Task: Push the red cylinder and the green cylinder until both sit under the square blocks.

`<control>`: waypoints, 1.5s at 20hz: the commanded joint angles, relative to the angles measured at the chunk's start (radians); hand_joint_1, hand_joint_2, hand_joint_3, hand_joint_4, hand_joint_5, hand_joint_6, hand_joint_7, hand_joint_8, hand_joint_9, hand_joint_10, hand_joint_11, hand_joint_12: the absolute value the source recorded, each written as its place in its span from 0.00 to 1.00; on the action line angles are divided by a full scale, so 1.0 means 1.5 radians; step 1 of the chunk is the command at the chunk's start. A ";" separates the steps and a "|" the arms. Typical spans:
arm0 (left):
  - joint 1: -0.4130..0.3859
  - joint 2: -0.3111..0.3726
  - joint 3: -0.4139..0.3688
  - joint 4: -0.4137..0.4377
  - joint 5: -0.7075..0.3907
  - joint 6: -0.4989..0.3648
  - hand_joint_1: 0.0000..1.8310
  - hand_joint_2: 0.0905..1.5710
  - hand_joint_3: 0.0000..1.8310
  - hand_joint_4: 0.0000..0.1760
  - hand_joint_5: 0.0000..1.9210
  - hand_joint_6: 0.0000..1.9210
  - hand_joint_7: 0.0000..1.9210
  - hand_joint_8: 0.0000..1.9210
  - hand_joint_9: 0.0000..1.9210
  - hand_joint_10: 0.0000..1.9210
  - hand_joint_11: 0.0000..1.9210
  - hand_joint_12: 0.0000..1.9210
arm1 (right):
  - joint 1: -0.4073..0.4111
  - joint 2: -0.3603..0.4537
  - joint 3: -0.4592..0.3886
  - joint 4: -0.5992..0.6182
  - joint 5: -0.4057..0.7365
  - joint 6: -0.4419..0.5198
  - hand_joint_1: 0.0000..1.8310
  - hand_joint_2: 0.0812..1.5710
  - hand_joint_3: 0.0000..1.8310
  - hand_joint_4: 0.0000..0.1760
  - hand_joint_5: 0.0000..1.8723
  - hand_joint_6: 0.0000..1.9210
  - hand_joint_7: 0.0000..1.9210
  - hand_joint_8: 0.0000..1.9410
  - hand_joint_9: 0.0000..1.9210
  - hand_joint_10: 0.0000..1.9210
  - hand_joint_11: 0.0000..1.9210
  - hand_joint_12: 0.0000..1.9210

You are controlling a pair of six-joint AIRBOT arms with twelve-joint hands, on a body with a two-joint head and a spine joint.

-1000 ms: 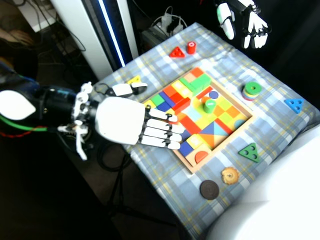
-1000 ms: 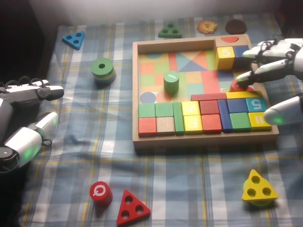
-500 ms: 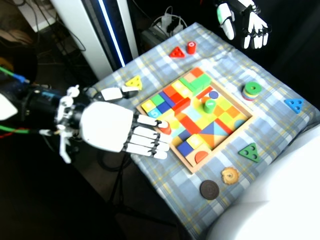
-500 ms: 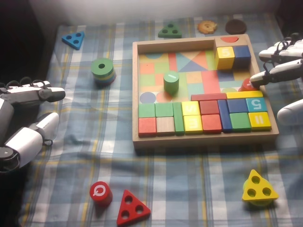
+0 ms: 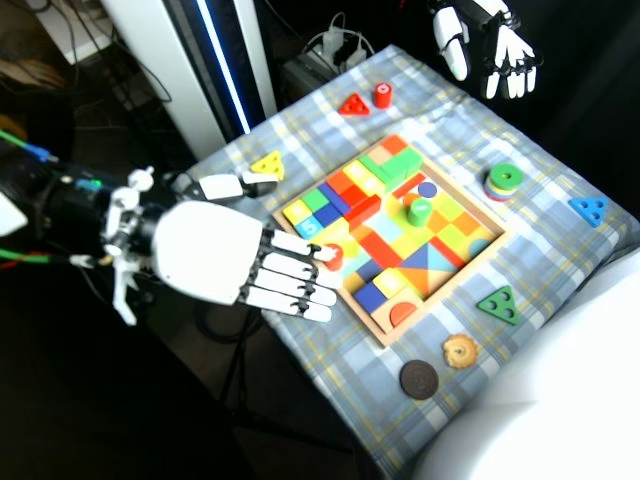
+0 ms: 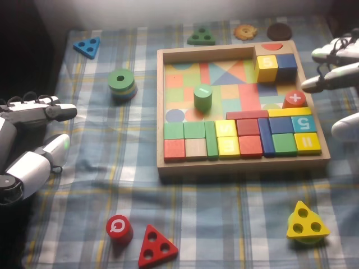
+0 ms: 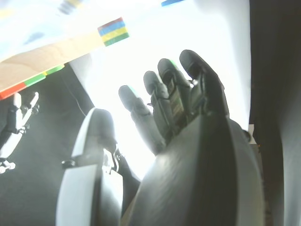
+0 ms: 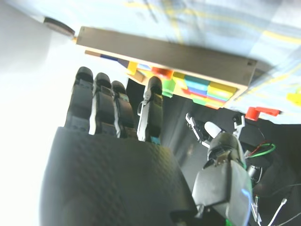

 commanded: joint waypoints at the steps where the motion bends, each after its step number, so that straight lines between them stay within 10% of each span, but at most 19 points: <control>1: -0.004 0.000 0.002 0.025 -0.076 -0.008 0.49 0.85 0.00 0.00 0.44 0.00 0.30 0.00 0.19 0.15 0.00 0.41 | 0.012 0.006 -0.004 0.024 0.070 -0.001 0.00 0.53 0.00 1.00 0.20 0.01 0.00 0.00 0.00 0.00 0.00 0.00; 6: -0.005 -0.001 0.003 0.026 -0.073 -0.008 0.50 0.85 0.00 0.00 0.43 0.00 0.30 0.00 0.17 0.16 0.00 0.31 | 0.048 -0.009 -0.003 0.014 0.107 -0.002 0.00 0.54 0.00 0.91 0.21 0.01 0.00 0.00 0.00 0.00 0.00 0.00; 8: -0.005 -0.003 0.005 0.026 -0.072 -0.008 0.51 0.84 0.00 0.00 0.44 0.00 0.30 0.00 0.18 0.16 0.00 0.33 | 0.071 -0.050 0.011 0.008 0.130 -0.001 0.00 0.55 0.01 0.46 0.20 0.00 0.00 0.00 0.00 0.00 0.00 0.00; 9: -0.005 -0.005 0.006 0.026 -0.072 -0.008 0.51 0.85 0.00 0.00 0.44 0.00 0.30 0.00 0.18 0.16 0.00 0.36 | 0.081 -0.067 0.023 0.000 0.132 -0.002 0.00 0.56 0.01 0.39 0.19 0.00 0.00 0.00 0.00 0.00 0.00 0.00; 12: -0.005 -0.008 0.011 0.026 -0.067 -0.008 0.47 0.85 0.00 0.00 0.44 0.00 0.30 0.00 0.18 0.15 0.00 0.37 | 0.102 -0.147 0.076 -0.027 0.131 0.017 0.00 0.53 0.00 0.80 0.17 0.00 0.00 0.00 0.00 0.00 0.00 0.00; 17: -0.008 -0.009 0.010 0.029 -0.063 -0.008 0.48 0.85 0.00 0.00 0.43 0.00 0.29 0.00 0.19 0.09 0.00 0.22 | 0.103 -0.219 0.135 -0.053 0.127 0.064 0.00 0.54 0.00 0.40 0.18 0.00 0.00 0.00 0.00 0.00 0.00 0.00; 20: -0.008 -0.010 0.011 0.030 -0.063 -0.008 0.47 0.85 0.00 0.00 0.43 0.00 0.30 0.00 0.21 0.08 0.00 0.25 | 0.105 -0.229 0.141 -0.057 0.123 0.064 0.00 0.54 0.00 0.47 0.16 0.00 0.00 0.00 0.00 0.00 0.00 0.00; 24: -0.010 -0.012 0.014 0.034 -0.060 -0.012 0.48 0.85 0.00 0.00 0.43 0.00 0.30 0.00 0.21 0.07 0.00 0.24 | 0.106 -0.247 0.157 -0.063 0.118 0.069 0.00 0.54 0.00 0.88 0.19 0.01 0.00 0.00 0.00 0.00 0.00 0.00; 30: -0.014 -0.013 0.015 0.038 -0.055 -0.012 0.47 0.86 0.00 0.00 0.42 0.00 0.29 0.00 0.21 0.04 0.00 0.21 | 0.111 -0.267 0.169 -0.074 0.115 0.071 0.00 0.53 0.00 0.50 0.22 0.00 0.00 0.00 0.00 0.00 0.00 0.00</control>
